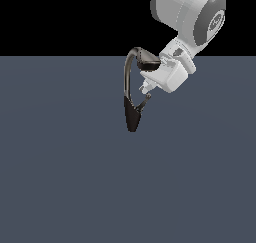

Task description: Turn on the faucet by rotating a designated handle.

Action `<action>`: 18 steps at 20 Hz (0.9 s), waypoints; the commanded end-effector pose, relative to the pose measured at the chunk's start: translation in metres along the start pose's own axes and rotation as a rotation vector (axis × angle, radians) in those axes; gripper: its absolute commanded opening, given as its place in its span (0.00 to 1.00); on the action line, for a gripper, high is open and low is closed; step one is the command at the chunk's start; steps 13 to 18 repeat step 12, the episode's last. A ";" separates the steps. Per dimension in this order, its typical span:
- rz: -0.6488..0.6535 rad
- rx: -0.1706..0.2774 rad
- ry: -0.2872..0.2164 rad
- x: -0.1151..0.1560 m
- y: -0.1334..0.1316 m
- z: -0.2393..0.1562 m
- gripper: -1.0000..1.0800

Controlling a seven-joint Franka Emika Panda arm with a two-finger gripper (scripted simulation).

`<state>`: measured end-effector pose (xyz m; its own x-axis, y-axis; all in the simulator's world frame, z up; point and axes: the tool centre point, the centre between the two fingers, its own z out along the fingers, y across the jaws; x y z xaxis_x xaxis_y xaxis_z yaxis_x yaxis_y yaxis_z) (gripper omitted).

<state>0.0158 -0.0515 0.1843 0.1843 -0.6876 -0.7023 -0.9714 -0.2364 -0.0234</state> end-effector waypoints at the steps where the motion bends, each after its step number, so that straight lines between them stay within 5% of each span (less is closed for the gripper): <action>1: 0.025 -0.010 -0.006 0.013 0.016 0.002 0.00; 2: 0.001 -0.001 0.000 0.001 0.003 0.000 0.00; 11: 0.025 -0.011 -0.006 0.063 0.036 0.002 0.00; 18: 0.025 -0.011 -0.006 0.063 0.036 0.002 0.00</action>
